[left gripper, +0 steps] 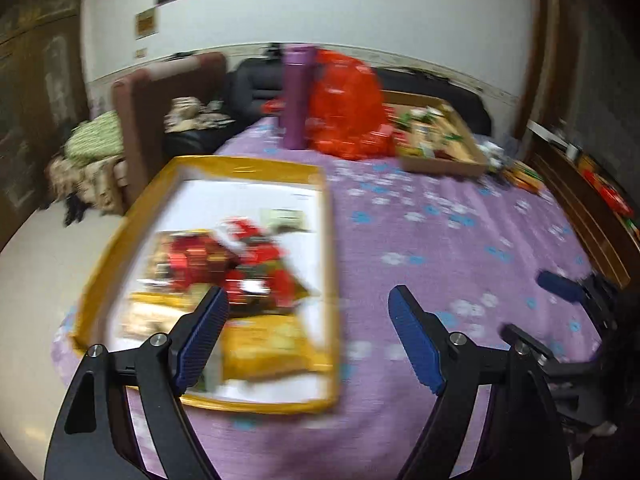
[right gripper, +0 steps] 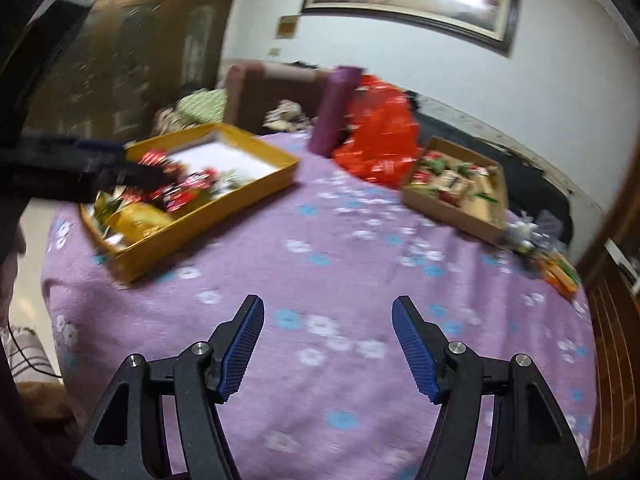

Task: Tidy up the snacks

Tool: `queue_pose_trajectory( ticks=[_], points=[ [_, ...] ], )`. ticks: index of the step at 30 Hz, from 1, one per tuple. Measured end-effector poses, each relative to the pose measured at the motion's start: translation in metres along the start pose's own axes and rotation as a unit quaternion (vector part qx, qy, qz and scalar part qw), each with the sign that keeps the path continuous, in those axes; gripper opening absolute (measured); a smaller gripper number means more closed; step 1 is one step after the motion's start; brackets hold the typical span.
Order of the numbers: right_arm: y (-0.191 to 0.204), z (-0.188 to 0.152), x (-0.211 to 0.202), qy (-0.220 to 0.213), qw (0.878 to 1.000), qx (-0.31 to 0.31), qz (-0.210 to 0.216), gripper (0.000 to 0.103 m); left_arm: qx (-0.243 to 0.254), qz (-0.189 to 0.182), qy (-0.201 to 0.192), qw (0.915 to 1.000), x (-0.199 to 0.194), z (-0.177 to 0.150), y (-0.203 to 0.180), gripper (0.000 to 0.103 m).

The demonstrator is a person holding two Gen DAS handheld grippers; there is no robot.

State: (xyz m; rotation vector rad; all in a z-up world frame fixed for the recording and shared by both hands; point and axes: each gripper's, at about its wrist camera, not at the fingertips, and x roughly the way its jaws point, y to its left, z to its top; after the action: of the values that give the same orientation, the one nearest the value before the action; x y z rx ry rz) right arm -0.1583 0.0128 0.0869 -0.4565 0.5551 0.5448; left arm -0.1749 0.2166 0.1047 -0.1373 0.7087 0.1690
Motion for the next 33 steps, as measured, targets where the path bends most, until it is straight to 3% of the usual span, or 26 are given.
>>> queue_pose_trajectory(
  ticks=[5,9,12,18,22,26,33],
  points=[
    [0.007,-0.002,0.018,0.003,1.000,0.021,0.007,0.068,-0.003,0.085,0.053,0.9949,0.028,-0.001,0.049,0.083],
    [-0.010,-0.008,0.032,0.002,0.998,0.068,0.015,0.068,0.041,0.120,0.106,0.9863,0.060,-0.009,0.048,0.083],
    [-0.019,-0.011,0.036,0.003,0.996,0.086,0.013,0.068,0.062,0.143,0.119,0.9805,0.083,-0.007,0.046,0.083],
    [-0.030,-0.016,0.038,0.002,0.993,0.113,0.020,0.068,0.037,0.126,0.122,0.9838,0.117,0.022,0.059,0.083],
    [-0.034,-0.018,0.037,-0.003,0.992,0.123,0.024,0.069,0.007,0.107,0.102,0.9890,0.105,0.032,0.071,0.083],
    [-0.038,-0.019,0.039,-0.001,0.990,0.133,0.035,0.069,0.015,0.099,0.084,0.9914,0.082,0.021,0.068,0.083],
    [-0.047,-0.023,0.047,0.012,0.986,0.159,0.043,0.069,0.023,0.122,0.111,0.9861,0.091,-0.005,0.065,0.083]
  ],
)
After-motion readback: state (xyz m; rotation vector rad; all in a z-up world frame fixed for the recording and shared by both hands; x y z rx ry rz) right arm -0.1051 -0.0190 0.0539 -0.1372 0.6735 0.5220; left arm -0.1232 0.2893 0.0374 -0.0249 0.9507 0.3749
